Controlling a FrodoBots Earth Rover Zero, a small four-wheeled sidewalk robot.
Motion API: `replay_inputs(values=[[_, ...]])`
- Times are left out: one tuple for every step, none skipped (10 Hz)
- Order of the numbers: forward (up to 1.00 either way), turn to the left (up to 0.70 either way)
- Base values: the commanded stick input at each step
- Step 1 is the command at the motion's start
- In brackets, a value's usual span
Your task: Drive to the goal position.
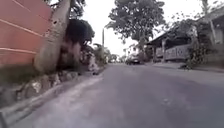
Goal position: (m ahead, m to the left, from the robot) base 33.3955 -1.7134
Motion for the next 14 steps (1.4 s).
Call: replay_inputs(values=[[1.0,0.0],[1.0,0.0],[1.0,0.0],[1.0,0.0],[1.0,0.0],[1.0,0.0],[1.0,0.0],[1.0,0.0],[1.0,0.0],[1.0,0.0],[1.0,-0.02],[1.0,-0.07],[1.0,-0.29],[1.0,-0.4]])
